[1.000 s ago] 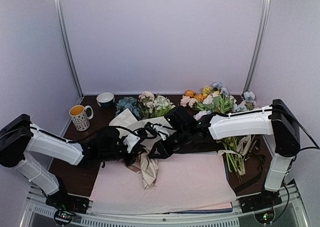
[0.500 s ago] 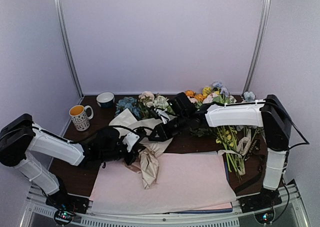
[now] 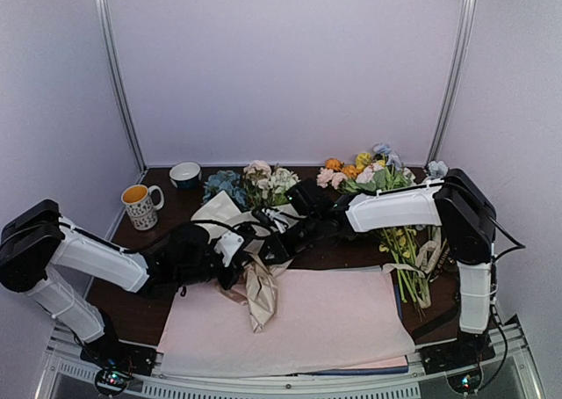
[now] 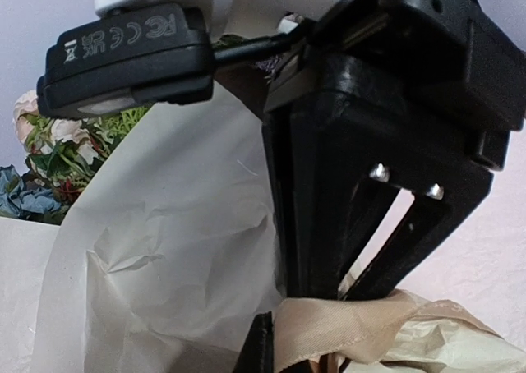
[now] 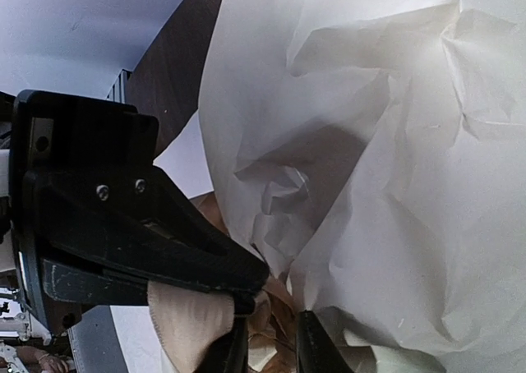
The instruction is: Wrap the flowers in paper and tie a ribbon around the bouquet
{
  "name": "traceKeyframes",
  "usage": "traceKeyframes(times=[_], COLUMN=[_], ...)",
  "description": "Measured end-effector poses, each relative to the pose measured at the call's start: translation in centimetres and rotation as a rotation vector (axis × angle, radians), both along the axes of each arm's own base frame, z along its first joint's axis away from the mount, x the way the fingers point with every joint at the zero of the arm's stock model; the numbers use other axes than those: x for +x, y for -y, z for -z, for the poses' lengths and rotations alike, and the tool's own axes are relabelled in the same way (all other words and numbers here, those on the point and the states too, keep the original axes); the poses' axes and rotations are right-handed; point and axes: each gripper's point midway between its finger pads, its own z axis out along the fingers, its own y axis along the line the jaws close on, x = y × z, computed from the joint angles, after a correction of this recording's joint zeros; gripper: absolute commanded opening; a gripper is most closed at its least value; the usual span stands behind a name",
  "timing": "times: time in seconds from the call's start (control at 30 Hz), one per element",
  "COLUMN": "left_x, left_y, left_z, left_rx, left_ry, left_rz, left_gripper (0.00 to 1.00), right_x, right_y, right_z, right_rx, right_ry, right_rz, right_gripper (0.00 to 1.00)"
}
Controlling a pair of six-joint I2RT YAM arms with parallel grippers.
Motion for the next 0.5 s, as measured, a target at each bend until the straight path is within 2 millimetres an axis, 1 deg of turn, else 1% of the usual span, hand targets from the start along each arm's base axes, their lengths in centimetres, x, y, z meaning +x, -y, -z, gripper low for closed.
traceKeyframes(times=[0.27, 0.5], left_x=[0.01, 0.08], left_y=[-0.02, -0.10], left_z=[0.20, 0.23], left_rx=[0.003, 0.002], left_ry=[-0.005, -0.008], left_rz=[-0.002, -0.005], left_gripper=[0.00, 0.00], right_x=[-0.15, 0.37], right_y=[-0.84, -0.72], right_z=[-1.01, -0.51], right_rx=[0.062, 0.047], right_ry=[-0.019, -0.024], right_rz=[-0.013, 0.036], right_gripper=[0.22, 0.22])
